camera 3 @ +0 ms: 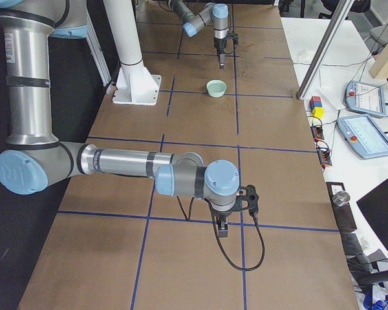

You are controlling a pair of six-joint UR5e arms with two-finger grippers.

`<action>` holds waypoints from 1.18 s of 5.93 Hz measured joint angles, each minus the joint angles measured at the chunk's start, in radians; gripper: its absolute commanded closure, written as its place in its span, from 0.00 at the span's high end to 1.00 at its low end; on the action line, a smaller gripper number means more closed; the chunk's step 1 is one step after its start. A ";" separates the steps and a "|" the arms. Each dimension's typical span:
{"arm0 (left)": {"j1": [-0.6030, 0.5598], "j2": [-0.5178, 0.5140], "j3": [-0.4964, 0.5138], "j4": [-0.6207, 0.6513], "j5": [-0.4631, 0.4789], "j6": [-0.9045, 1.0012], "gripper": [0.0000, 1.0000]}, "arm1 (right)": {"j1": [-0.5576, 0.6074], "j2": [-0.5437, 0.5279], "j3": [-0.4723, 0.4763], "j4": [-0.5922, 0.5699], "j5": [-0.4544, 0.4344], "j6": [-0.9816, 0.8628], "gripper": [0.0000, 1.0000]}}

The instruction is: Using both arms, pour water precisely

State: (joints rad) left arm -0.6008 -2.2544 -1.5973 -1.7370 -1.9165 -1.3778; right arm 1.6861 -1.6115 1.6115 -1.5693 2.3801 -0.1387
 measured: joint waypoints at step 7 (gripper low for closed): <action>0.058 -0.042 0.117 -0.125 0.048 -0.122 0.54 | -0.002 -0.028 -0.003 0.050 0.002 0.005 1.00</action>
State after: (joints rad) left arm -0.5432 -2.2965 -1.4805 -1.8622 -1.8684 -1.4997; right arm 1.6836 -1.6394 1.6082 -1.5196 2.3823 -0.1339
